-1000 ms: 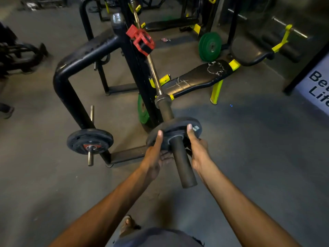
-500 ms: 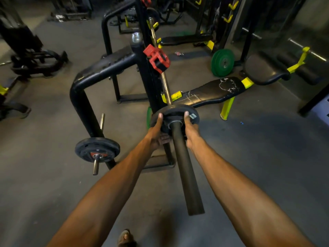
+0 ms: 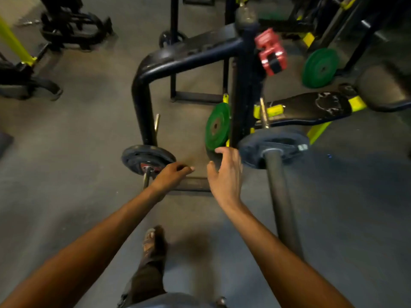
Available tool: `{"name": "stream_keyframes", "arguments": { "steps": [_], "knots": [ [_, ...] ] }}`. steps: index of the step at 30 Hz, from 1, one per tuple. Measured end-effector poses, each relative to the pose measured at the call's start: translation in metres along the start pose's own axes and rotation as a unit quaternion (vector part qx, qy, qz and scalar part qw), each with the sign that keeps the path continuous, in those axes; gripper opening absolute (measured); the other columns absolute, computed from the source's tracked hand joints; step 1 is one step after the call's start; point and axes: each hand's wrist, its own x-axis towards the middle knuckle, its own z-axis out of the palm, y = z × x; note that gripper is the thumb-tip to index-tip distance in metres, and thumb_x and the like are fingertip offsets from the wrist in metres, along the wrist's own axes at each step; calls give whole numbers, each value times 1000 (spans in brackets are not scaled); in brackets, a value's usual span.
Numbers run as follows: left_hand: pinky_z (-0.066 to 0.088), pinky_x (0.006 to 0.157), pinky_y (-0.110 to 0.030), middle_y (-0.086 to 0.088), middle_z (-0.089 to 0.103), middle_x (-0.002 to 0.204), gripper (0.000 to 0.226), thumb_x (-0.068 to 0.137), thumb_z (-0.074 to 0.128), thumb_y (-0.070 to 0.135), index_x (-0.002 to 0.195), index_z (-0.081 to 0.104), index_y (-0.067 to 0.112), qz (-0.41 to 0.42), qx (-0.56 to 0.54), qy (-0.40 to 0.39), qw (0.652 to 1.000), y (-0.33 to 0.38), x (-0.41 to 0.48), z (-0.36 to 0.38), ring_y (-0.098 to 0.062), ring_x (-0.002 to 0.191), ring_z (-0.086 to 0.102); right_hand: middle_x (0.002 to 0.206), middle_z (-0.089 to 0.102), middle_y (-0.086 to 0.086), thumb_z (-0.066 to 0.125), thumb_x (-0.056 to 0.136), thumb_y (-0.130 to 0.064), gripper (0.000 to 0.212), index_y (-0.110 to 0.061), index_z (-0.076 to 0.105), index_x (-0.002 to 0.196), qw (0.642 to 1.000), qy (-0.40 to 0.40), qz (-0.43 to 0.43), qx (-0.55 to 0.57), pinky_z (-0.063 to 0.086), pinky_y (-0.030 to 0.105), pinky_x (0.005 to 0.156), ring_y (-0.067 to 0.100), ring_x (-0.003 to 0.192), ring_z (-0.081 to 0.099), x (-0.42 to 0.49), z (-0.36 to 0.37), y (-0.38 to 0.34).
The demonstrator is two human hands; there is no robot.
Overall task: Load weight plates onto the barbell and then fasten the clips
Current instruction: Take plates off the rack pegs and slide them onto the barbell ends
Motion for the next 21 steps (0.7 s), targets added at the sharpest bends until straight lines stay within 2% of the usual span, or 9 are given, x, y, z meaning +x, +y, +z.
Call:
{"name": "stream_keyframes", "arguments": {
  "steps": [3, 5, 8, 11, 13, 16, 21],
  "knots": [
    [52, 75, -43, -12, 71, 93, 38, 92, 63, 44, 105, 71, 9, -2, 78, 11, 997, -49, 35, -64, -21, 82, 64, 117, 61, 10, 60, 80, -28, 39, -15, 62, 117, 991, -118, 24, -53, 47, 46, 98, 33, 114, 59, 12, 70, -17],
    [54, 81, -39, -7, 72, 103, 34, 93, 63, 39, 113, 70, 12, 5, 95, 5, 995, -81, 61, -100, -21, 94, 67, 120, 62, 13, 65, 83, -24, 39, -11, 63, 119, 975, -198, 54, -80, 47, 44, 98, 35, 116, 59, 21, 117, -22],
    [49, 87, -34, -8, 67, 118, 34, 97, 61, 29, 123, 63, 6, 1, 105, -17, 994, -117, 92, -143, -21, 106, 63, 131, 57, 16, 66, 89, -28, 44, -11, 57, 129, 934, -324, 79, -129, 47, 43, 98, 37, 122, 56, 32, 179, -29],
    [45, 91, -32, -13, 63, 129, 41, 97, 62, 31, 131, 57, 10, -39, 129, -30, 990, -147, 125, -174, -29, 118, 61, 152, 44, 11, 59, 98, -35, 55, -17, 41, 147, 885, -424, 109, -155, 42, 43, 107, 33, 137, 46, 43, 231, -36],
    [44, 94, -33, -15, 61, 135, 45, 95, 64, 32, 134, 55, 10, -64, 151, -32, 986, -168, 149, -187, -33, 124, 58, 155, 43, 11, 58, 99, -35, 56, -17, 39, 149, 873, -442, 126, -165, 42, 41, 107, 32, 138, 46, 49, 263, -34],
    [44, 102, -37, -17, 56, 142, 54, 93, 68, 29, 140, 51, 11, -76, 165, -22, 983, -199, 183, -199, -33, 129, 55, 146, 52, 13, 62, 97, -33, 50, -15, 46, 141, 866, -457, 117, -165, 48, 42, 100, 33, 130, 53, 54, 308, -24],
    [42, 108, -43, -20, 47, 150, 71, 87, 74, 26, 148, 41, 8, -85, 216, -25, 972, -248, 225, -198, -36, 134, 50, 157, 42, 12, 68, 93, -27, 74, -15, 31, 155, 863, -460, 93, -186, 42, 48, 111, 34, 140, 46, 70, 363, -2]
  ]
}}
